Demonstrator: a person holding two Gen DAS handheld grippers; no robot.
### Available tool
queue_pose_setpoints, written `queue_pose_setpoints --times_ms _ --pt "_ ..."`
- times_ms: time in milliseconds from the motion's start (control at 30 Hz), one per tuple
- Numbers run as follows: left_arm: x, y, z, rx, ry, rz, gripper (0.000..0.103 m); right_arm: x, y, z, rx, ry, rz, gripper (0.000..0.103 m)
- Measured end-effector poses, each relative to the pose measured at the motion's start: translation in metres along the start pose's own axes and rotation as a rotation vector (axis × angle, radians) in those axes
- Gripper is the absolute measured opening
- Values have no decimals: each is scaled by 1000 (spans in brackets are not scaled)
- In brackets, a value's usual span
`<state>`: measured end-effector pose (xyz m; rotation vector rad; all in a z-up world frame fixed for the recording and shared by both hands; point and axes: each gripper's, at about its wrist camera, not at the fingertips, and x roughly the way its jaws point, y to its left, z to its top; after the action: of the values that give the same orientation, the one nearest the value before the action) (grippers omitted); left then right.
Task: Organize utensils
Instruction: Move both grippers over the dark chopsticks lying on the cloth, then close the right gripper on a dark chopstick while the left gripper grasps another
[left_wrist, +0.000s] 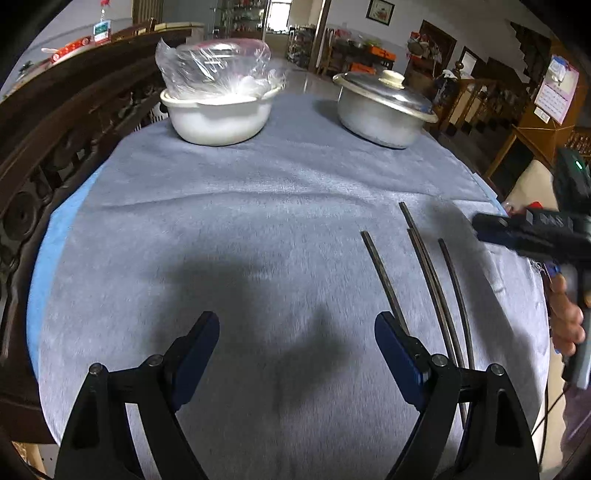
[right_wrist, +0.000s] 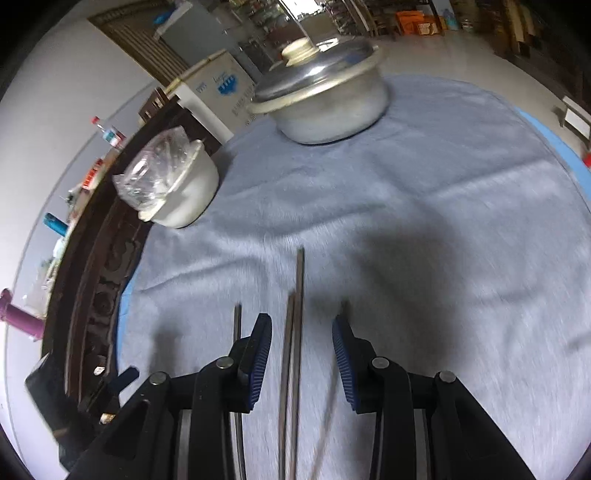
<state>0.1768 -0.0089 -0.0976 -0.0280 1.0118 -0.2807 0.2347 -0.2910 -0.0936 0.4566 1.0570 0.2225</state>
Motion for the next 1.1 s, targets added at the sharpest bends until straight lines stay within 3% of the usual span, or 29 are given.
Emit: queue_pose_setpoints --times_ms 200,367,467,500,600,733,933,1067,1100 --pt "18 0 23 4 45 -4 86 59 24 37 -59 111 -135 37" --pt "26 -4 35 31 72 -17 86 86 32 47 -97 155 -231 35" --pt "33 -8 44 39 105 -42 74 99 35 49 -108 179 -264 28" --pt "36 -10 47 38 118 -49 68 100 37 50 -119 163 -294 21" --pt "47 -16 57 36 167 -75 63 103 40 49 -142 157 -324 7" --pt "65 -34 70 39 218 -93 63 99 36 46 -147 125 -302 6" --pt "105 -46 79 -21 312 -51 63 60 5 44 -71 12 -167 6" --pt "111 -57 84 -17 298 -32 52 28 -14 41 -29 -50 -101 6" --pt "111 -60 84 -15 300 -30 45 21 -19 40 -20 -61 -92 6"
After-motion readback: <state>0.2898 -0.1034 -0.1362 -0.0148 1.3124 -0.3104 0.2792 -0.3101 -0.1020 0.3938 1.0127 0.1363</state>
